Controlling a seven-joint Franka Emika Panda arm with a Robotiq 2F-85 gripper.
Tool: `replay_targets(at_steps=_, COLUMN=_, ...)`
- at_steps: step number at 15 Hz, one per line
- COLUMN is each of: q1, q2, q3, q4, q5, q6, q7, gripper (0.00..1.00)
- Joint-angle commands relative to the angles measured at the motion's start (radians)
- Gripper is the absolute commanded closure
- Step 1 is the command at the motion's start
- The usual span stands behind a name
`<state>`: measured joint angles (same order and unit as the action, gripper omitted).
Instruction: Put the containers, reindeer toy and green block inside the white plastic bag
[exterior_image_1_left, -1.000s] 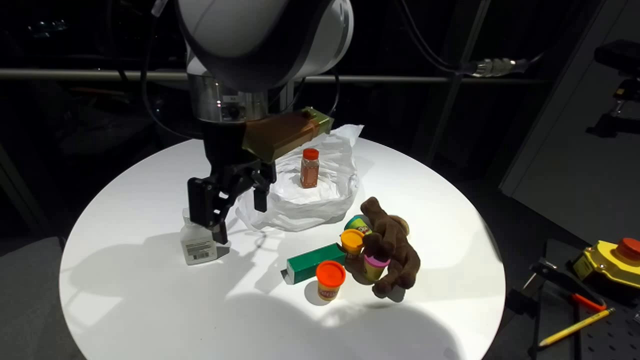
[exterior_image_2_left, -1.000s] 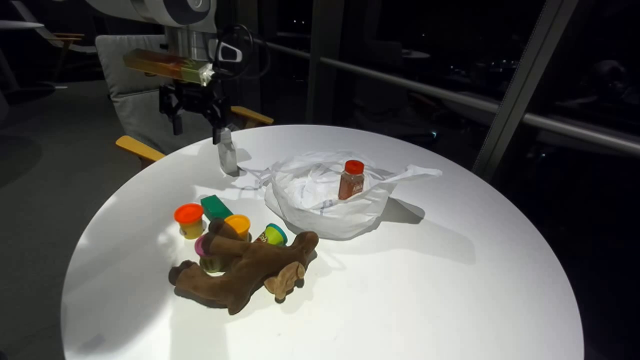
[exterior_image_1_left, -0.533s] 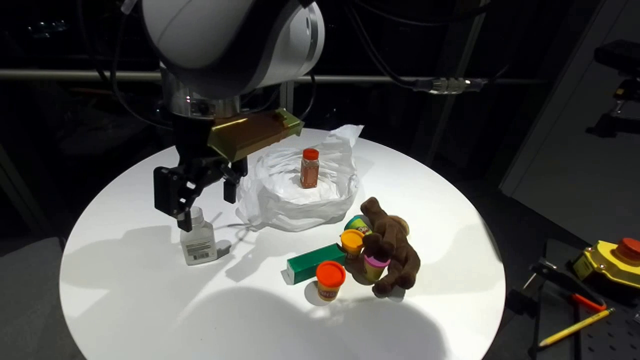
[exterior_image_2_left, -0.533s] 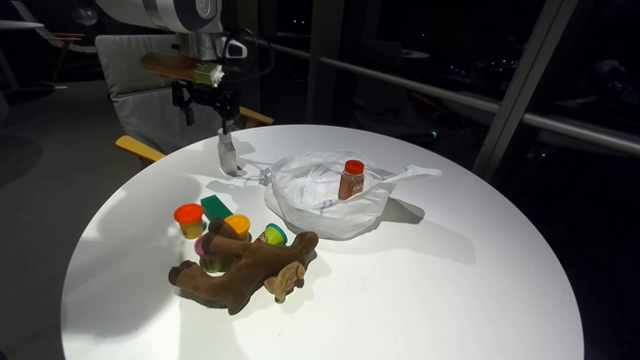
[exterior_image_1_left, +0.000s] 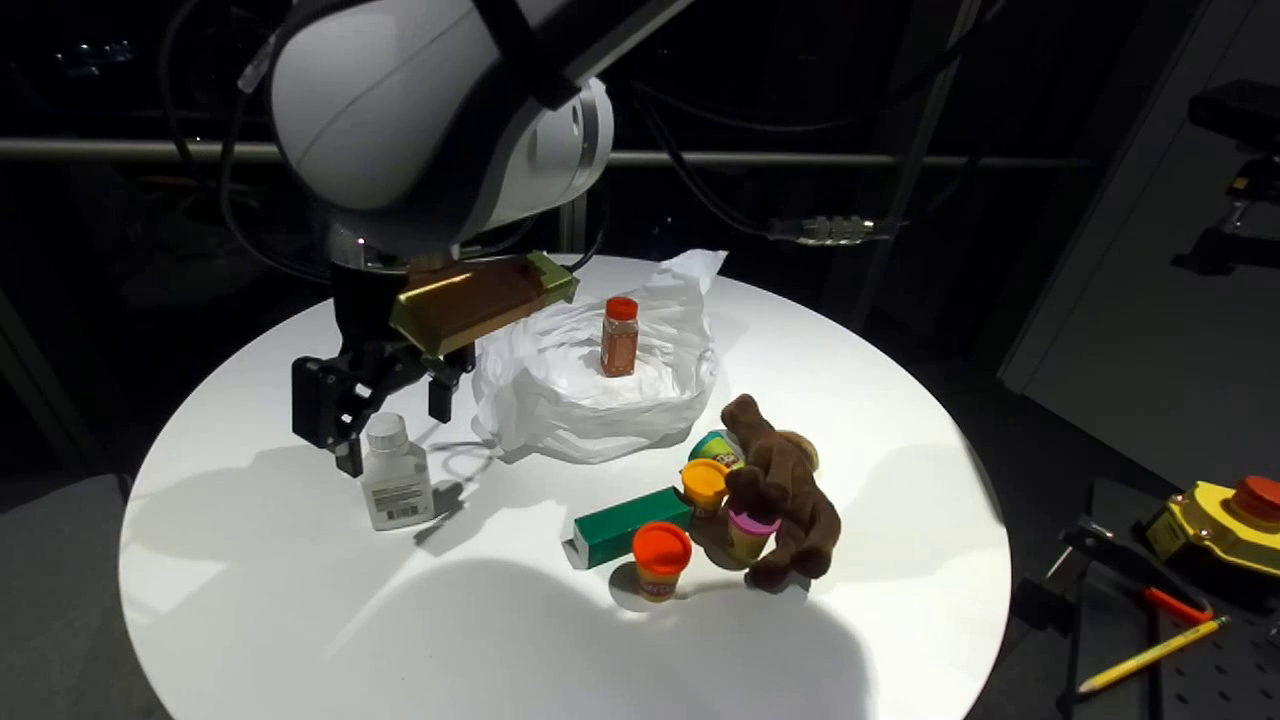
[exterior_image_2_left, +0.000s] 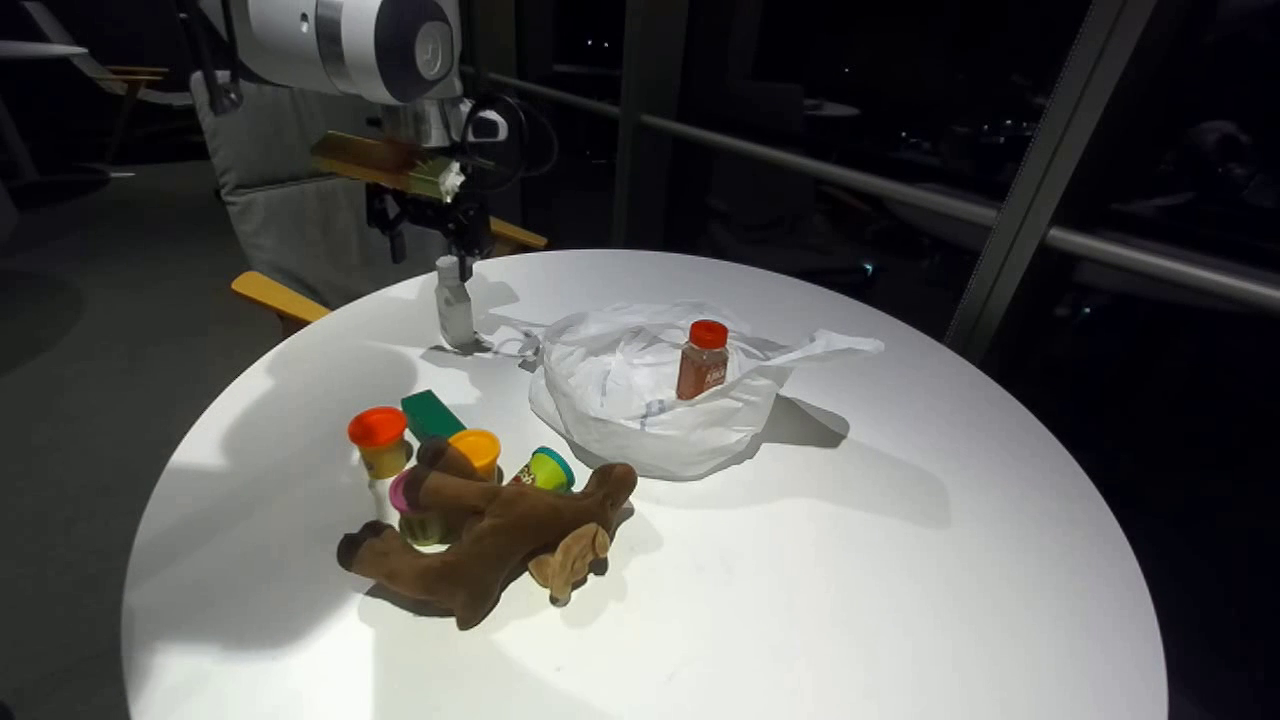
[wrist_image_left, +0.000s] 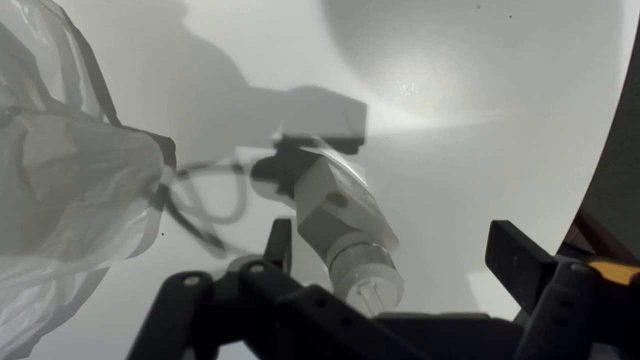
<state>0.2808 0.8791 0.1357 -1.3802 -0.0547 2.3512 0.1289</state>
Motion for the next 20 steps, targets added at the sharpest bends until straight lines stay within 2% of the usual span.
replay_targets(at_steps=1, q1=0.024, q2=0.061, q3=-0.023, q4=0.097, q5=0.007, q6=0.022, q7=0.027, gripper=0.0)
replay_targets(at_steps=5, q1=0.033, q2=0.083, q3=-0.039, q4=0.132, q5=-0.003, q6=0.01, q7=0.032, gripper=0.0)
replay_targets(at_steps=6, q1=0.035, q2=0.087, q3=-0.044, q4=0.138, q5=-0.005, q6=0.007, q7=0.032, gripper=0.25)
replay_targets(at_steps=7, q1=0.038, q2=0.087, q3=-0.05, q4=0.138, q5=-0.008, q6=0.01, q7=0.033, gripper=0.26)
replay_targets(at_steps=10, q1=0.048, q2=0.092, q3=-0.07, q4=0.144, q5=-0.018, q6=0.018, q7=0.042, gripper=0.51)
replay_targets(at_steps=15, q1=0.065, q2=0.093, q3=-0.099, q4=0.15, q5=-0.03, q6=0.013, q7=0.059, gripper=0.87)
replay_targets(at_steps=20, q1=0.063, q2=0.024, q3=-0.115, q4=0.121, q5=-0.036, q6=-0.026, q7=0.065, gripper=0.86)
